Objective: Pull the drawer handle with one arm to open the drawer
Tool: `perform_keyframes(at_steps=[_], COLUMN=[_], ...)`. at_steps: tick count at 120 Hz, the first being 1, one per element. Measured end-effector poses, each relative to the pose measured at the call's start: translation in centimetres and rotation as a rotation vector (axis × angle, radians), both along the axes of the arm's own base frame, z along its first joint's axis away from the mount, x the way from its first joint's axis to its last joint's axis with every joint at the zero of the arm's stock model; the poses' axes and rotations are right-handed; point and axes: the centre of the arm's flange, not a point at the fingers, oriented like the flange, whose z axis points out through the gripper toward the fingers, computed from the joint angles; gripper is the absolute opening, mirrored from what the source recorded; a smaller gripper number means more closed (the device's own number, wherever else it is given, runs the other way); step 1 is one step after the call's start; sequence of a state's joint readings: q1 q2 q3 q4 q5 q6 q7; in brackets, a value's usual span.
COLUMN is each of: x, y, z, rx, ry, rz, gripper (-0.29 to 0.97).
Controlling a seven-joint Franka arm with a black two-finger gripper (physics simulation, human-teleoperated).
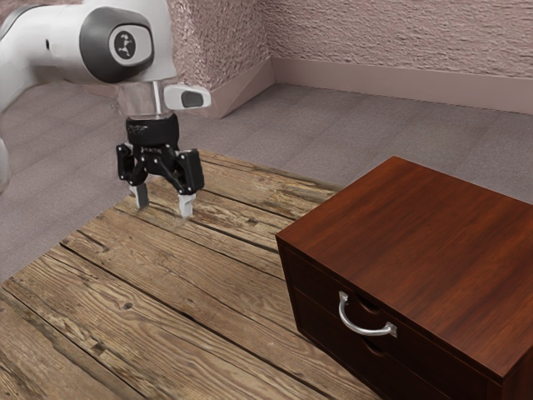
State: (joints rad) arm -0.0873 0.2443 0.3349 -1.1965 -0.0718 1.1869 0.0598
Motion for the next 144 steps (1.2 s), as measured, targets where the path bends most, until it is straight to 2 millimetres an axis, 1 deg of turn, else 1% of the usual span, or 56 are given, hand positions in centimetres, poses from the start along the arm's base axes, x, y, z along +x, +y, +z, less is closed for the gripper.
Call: perform_keyframes(at_steps=[16, 19, 21, 24, 27, 29, 30, 32, 34, 41, 44, 48, 51, 54, 56, 60, 64, 67, 74, 82, 87, 96, 107, 124, 136, 144], x=[0.6, 0.4, -0.3, -2.0, -4.2, -5.2, -5.6, -6.2, -6.6, -7.5, -7.9, -8.6, -9.2, -9.9, -10.5, -11.5, -12.6, -13.1, -13.5, -14.0, -14.2, -13.8, -13.6, -13.7, -13.4, -13.2], y=[0.7, 0.7, 0.7, 0.2, -1.1, -2.2, -2.9, -4.2, -5.5, -10.1, -12.7, -17.4, -20.8, -23.3, -24.2, -25.3, -26.6, -27.4, -28.5, -30.3, -30.9, -30.8, -31.1, -32.0, -32.2, -32.2], z=[0.2, 1.0, 2.6, 6.2, 10.5, 12.6, 13.3, 14.4, 15.1, 15.4, 15.0, 13.9, 12.1, 10.0, 8.6, 5.9, 4.0, 3.2, 2.4, 2.4, 2.4, 1.6, -1.0, -2.6, -4.4, -4.8], rx=[-0.018, -0.017, -0.016, -0.014, -0.013, -0.015, -0.02, -0.027, -0.033, -0.037, -0.024, -0.017, -0.028, -0.04, -0.049, -0.063, -0.068, -0.071, -0.075, -0.057, -0.048, -0.043, -0.046, -0.02, -0.006, 0.011], ry=[-0.056, -0.075, -0.107, -0.186, -0.291, -0.348, -0.37, -0.407, -0.432, -0.466, -0.463, -0.444, -0.412, -0.38, -0.363, -0.337, -0.332, -0.339, -0.371, -0.4, -0.408, -0.414, -0.41, -0.459, -0.478, -0.5], rz=[-0.01, -0.012, -0.016, -0.038, -0.093, -0.143, -0.171, -0.227, -0.282, -0.467, -0.556, -0.697, -0.803, -0.892, -0.937, -1.008, -1.085, -1.138, -1.241, -1.362, -1.424, -1.512, -1.613, -1.752, -1.823, -1.863], gripper=[0.68, 0.68, 0.68, 0.68, 0.68, 0.68, 0.68, 0.68, 0.68, 0.68, 0.68, 0.68, 0.68, 0.68, 0.68, 0.68, 0.68, 0.68, 0.68, 0.68, 0.68, 0.68, 0.68, 0.68, 0.68, 0.68])
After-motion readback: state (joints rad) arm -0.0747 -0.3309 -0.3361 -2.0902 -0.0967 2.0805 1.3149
